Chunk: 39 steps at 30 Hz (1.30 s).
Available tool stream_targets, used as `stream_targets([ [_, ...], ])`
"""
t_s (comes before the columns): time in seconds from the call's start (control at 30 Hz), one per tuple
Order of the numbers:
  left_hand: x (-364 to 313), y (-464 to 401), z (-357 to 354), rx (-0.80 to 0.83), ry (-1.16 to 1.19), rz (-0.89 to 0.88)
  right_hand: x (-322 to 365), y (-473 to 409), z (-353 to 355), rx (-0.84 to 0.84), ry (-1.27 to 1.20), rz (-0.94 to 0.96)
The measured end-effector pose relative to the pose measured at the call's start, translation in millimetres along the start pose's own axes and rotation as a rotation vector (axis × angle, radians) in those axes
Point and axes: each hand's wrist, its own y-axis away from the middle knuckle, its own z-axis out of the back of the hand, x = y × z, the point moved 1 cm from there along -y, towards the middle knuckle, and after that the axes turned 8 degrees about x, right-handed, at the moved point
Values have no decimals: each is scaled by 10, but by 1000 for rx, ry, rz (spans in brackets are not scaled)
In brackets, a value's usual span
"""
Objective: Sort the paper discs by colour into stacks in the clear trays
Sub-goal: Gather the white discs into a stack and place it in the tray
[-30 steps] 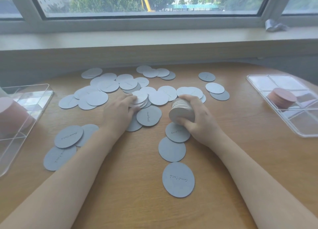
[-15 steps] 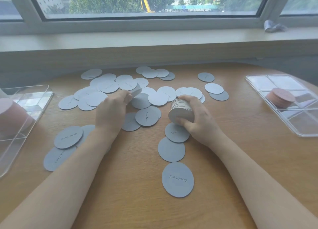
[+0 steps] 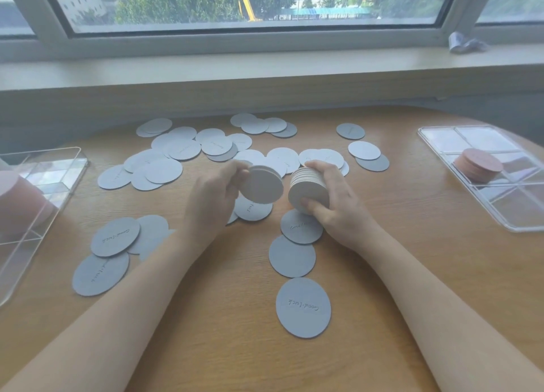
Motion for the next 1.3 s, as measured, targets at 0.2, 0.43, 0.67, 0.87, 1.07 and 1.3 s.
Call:
stream_targets([
  [0.2,-99,9,-152,161,-41,-136,59,0,-12,44,-56,-7],
  [0.43,-301,64,-292,143,-49,-162,34,-19,-41,57,-35,31],
  [0.67,-292,71,-380,302,-122,-153,19,-44,-70,-77,-3,151],
  [0.87,-317,106,-421,449,-156,-142,2,-58,-88,68,65,102],
  [1.07,-275,106,-413,429,-63,-135,0,-39,-73,28,-16,103],
  [1.3,-196,85,-431,443,-94,-135,35,-56,-102,143,26,86],
])
